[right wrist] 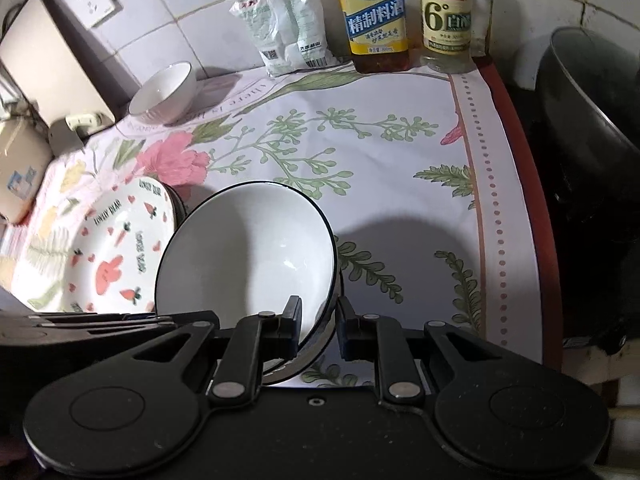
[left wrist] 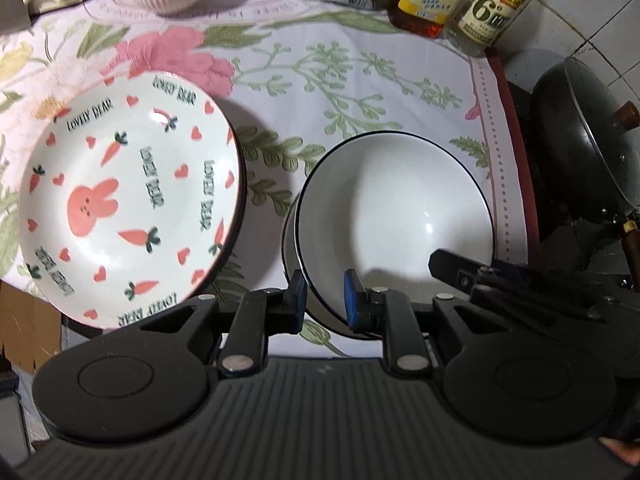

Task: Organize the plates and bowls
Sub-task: 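Carry the bowl over the first bowl and lower it inside, then open the left gripper and release the nested bowls, then move the left gripper to the last white bowl by the wall, then grasp the last white bowl's rim with the left gripper, then carry the white bowl over the nested bowls and lower it inside, then regrip the rim of the three stacked bowls with the left gripper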

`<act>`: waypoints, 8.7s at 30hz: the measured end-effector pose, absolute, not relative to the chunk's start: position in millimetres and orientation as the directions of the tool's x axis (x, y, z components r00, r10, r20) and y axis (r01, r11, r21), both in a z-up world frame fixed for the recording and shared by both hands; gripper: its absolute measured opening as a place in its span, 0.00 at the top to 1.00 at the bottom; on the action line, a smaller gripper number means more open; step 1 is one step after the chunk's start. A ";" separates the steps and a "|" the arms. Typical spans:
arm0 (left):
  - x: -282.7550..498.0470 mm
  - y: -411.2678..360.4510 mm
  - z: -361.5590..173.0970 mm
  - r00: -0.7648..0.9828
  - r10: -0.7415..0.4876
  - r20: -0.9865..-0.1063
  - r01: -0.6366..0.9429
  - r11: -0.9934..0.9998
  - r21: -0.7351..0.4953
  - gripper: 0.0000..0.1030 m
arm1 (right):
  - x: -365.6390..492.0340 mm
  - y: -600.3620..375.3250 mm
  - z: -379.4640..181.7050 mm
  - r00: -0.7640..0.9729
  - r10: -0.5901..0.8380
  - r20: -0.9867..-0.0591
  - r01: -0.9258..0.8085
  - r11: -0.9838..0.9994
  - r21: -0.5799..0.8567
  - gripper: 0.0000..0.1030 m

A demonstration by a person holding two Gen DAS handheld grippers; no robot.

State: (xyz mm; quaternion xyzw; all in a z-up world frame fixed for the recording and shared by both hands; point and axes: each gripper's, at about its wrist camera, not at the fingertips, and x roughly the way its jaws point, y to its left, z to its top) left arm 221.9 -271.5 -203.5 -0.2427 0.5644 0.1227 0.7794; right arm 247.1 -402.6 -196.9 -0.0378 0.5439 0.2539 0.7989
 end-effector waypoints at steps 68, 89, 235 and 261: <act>217.2 -17.7 -94.3 0.607 0.040 -0.793 -0.434 0.853 -0.289 0.60 | 293.8 -235.3 -89.9 0.291 0.736 -0.611 -0.468 0.667 0.580 0.43; 341.5 47.9 -239.7 0.532 0.145 -0.834 -0.503 0.846 -0.174 0.63 | 401.3 -154.1 -245.2 0.292 0.659 -0.693 -0.209 0.751 0.627 0.43; 117.5 -281.9 -135.0 0.622 -0.022 -0.782 -0.241 0.946 -0.218 0.66 | 97.7 -463.8 -131.0 0.544 0.534 -0.647 -0.631 0.769 0.105 0.30; 119.1 -242.1 -231.8 0.757 -0.151 -0.635 -0.284 0.800 -0.529 0.46 | 97.8 -413.8 -253.6 0.715 0.425 -0.556 -0.510 0.860 0.002 0.10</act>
